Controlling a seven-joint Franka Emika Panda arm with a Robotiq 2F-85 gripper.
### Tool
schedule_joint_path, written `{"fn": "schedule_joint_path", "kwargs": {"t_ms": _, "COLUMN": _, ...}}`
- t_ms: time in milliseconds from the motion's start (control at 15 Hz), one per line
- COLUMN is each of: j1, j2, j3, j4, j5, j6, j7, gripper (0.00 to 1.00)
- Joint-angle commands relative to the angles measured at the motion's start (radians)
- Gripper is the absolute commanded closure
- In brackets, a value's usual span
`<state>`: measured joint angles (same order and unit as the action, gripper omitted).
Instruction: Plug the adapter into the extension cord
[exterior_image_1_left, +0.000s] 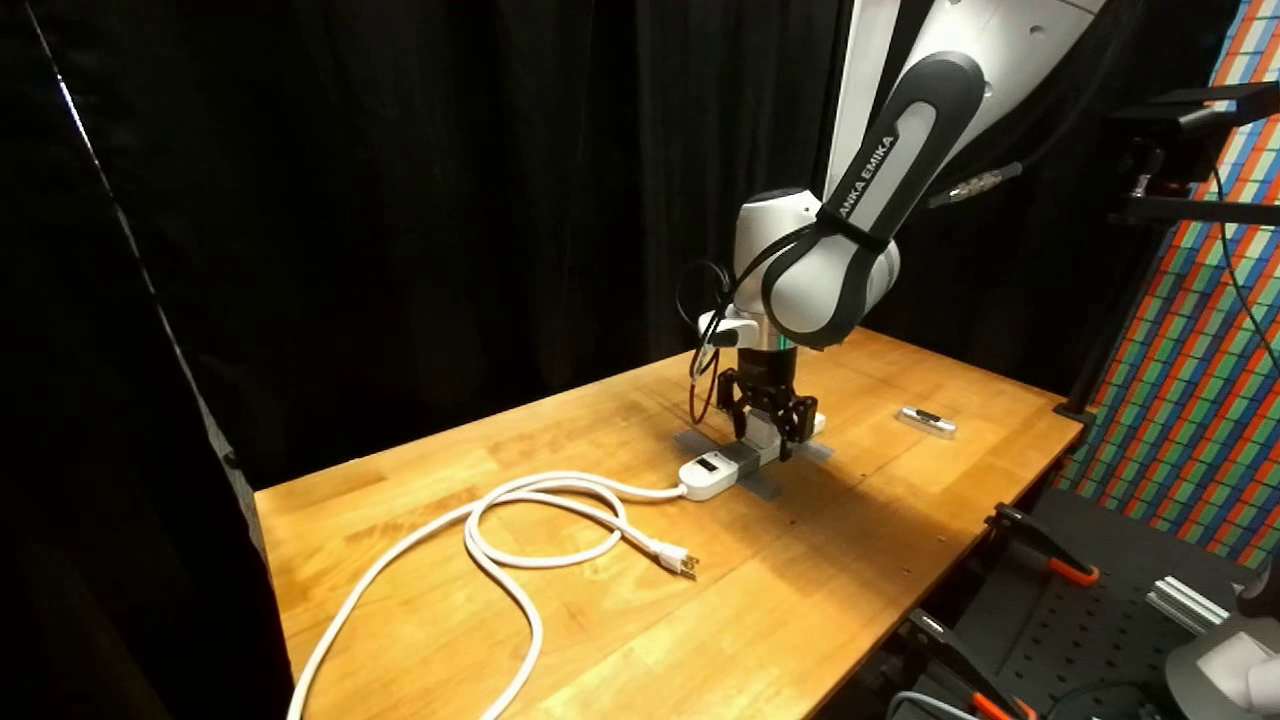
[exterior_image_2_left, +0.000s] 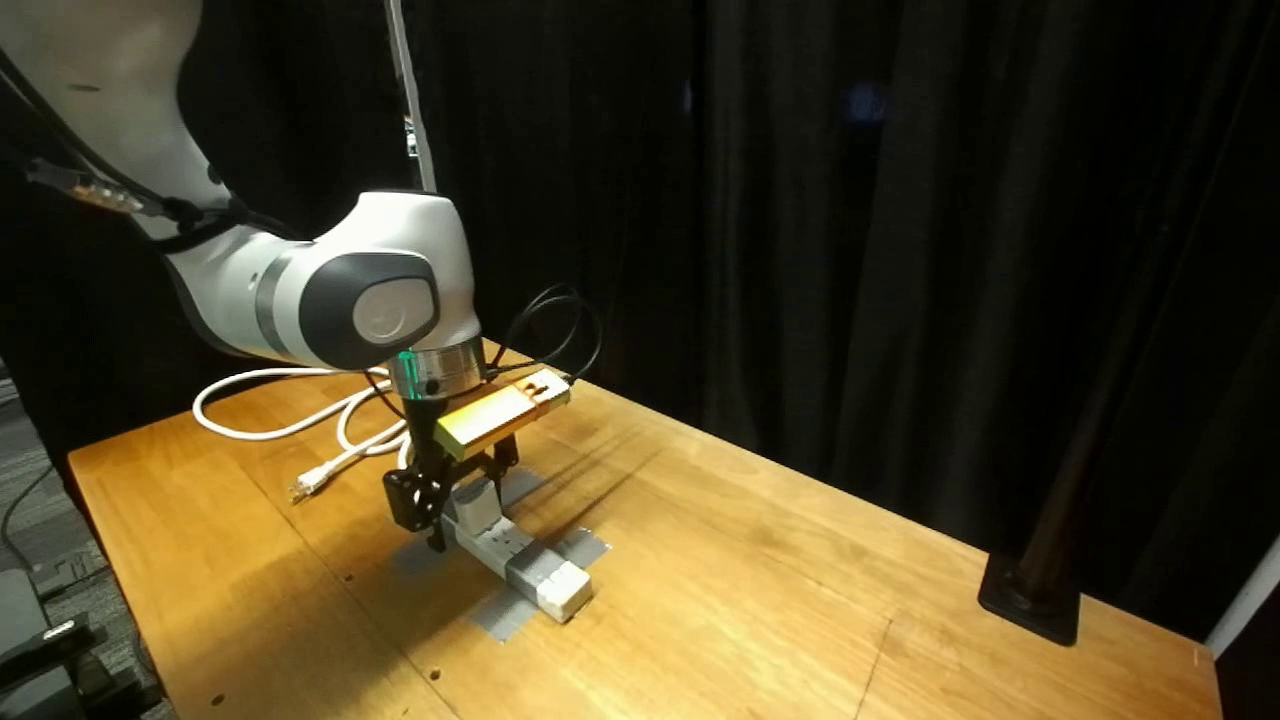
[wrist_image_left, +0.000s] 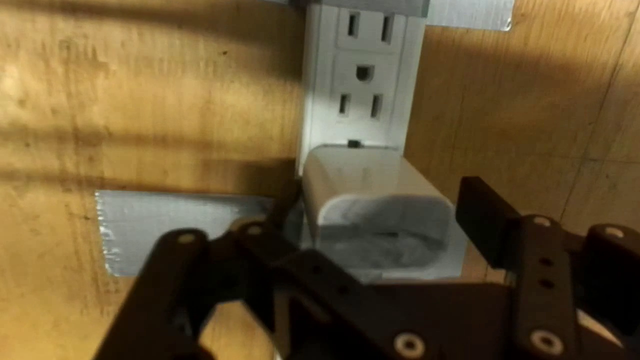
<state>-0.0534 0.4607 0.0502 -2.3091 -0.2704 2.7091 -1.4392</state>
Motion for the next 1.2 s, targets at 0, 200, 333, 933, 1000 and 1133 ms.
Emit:
{"fn": "schedule_joint_path", "kwargs": {"t_ms": 0, "j1": -0.017, "j2": 0.049, "j3": 0.025, "j4": 0.034, "j5": 0.023, "j6": -0.065, "j7": 0.003, "gripper": 0.00}}
{"fn": "schedule_joint_path", "kwargs": {"t_ms": 200, "j1": -0.017, "j2": 0.040, "j3": 0.018, "j4": 0.055, "j5": 0.038, "j6": -0.036, "j7": 0.048, "gripper": 0.00}}
{"fn": "schedule_joint_path", "kwargs": {"t_ms": 333, "j1": -0.031, "j2": 0.008, "j3": 0.027, "j4": 0.060, "j5": 0.066, "j6": -0.012, "j7": 0.079, "gripper": 0.00}}
{"fn": "schedule_joint_path", "kwargs": {"t_ms": 933, "j1": -0.040, "j2": -0.194, "j3": 0.015, "j4": -0.005, "j5": 0.081, "j6": 0.023, "j7": 0.188, "gripper": 0.00}}
{"fn": "schedule_joint_path", "kwargs": {"t_ms": 1000, "j1": -0.045, "j2": -0.218, "j3": 0.019, "j4": -0.015, "j5": 0.091, "j6": 0.019, "j7": 0.181, "gripper": 0.00}}
{"fn": "schedule_joint_path", "kwargs": {"t_ms": 1133, "j1": -0.050, "j2": -0.255, "j3": 0.018, "j4": -0.030, "j5": 0.105, "j6": 0.024, "j7": 0.178, "gripper": 0.00}}
